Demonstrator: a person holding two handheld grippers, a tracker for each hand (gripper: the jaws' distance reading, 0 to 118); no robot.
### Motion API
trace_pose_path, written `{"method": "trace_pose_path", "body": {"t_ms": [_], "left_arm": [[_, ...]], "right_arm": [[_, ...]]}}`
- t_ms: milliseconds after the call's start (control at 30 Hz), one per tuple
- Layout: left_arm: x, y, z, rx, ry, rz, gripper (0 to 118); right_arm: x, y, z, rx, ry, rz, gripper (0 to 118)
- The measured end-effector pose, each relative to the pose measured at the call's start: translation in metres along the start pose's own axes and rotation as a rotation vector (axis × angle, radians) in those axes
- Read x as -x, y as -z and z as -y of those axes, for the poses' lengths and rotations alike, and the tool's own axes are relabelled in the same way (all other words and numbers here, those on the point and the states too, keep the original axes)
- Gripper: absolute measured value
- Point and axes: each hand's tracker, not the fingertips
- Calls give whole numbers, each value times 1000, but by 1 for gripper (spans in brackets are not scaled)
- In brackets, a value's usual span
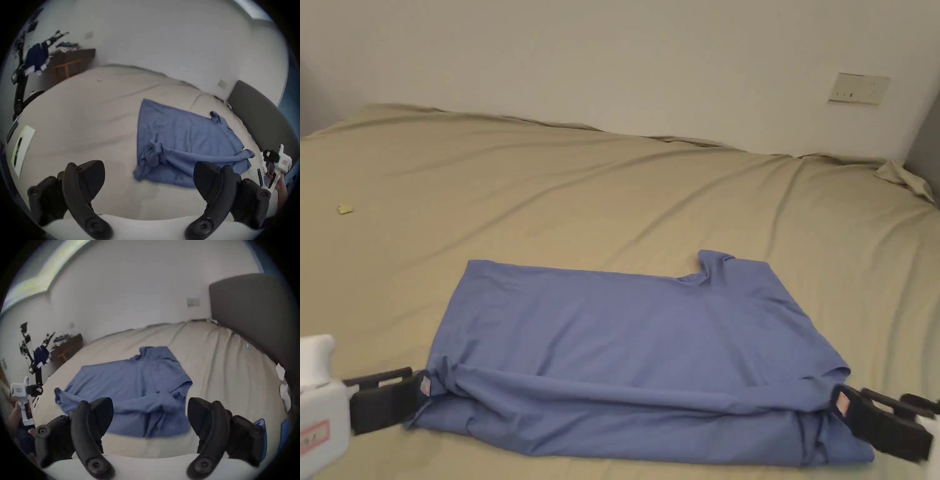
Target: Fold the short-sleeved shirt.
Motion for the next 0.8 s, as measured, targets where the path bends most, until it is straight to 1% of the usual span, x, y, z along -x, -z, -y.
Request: {"method": "trace_pose_path", "body": {"t_ms": [33, 67, 100, 133, 167, 200, 233, 267, 300, 333, 433, 467, 500, 533, 567, 600, 667, 700, 733, 800], "left_arm": [[0, -15, 14, -44, -11, -7, 104], [1, -26, 28, -50, -18, -4, 80], [0, -34, 40, -35, -19, -8, 27], [-2, -38, 52, -28, -22, -36, 3], [-4, -42, 64, -19, -19, -97, 3], [-4, -45, 75, -24, -17, -124, 1], [-3, -47, 82, -16, -19, -93, 1], [4, -40, 88, 5, -34, -46, 1], [3, -38, 90, 25, -43, -35, 1], [1, -35, 91, 33, -30, -41, 1], [-6, -17, 77, 32, 21, -43, 1], [-7, -6, 69, 34, 30, -53, 7], [-6, 5, 61, 39, 32, -47, 41], [-7, 20, 51, 61, 26, -39, 85], [-6, 36, 44, 99, 10, -31, 111], [-4, 46, 38, 95, -3, 1, 115], [-7, 70, 25, 99, 3, -11, 115], [-6, 82, 22, 120, 17, -18, 115], [-6, 95, 20, 154, 36, -55, 115], [-6, 115, 18, 202, 42, -67, 114]], "right_arm": [[4, -15, 9, 1, 1, -3, 78], [4, -26, 18, 2, 6, -3, 51], [7, -35, 27, 4, 8, 1, 13], [11, -44, 36, 15, 3, 16, 7], [16, -50, 45, 35, -15, 53, 7], [16, -53, 54, 27, -25, 83, 6], [17, -57, 60, 35, -22, 69, 6], [18, -60, 65, 44, -15, 60, 6], [18, -63, 68, 47, -11, 68, 6], [27, -65, 68, 50, -12, 76, 6], [25, -66, 67, 62, -7, 67, 6], [23, -65, 66, 59, -5, 69, 6], [22, -64, 63, 59, -1, 64, 6], [21, -62, 61, 57, 3, 61, 6], [21, -61, 58, 52, 4, 60, 6], [20, -61, 57, 47, 1, 58, 6], [18, -58, 54, 41, -9, 65, 6], [17, -56, 53, 44, -10, 68, 6], [15, -56, 52, 48, -10, 71, 6], [9, -51, 50, 57, -14, 71, 6]]}}
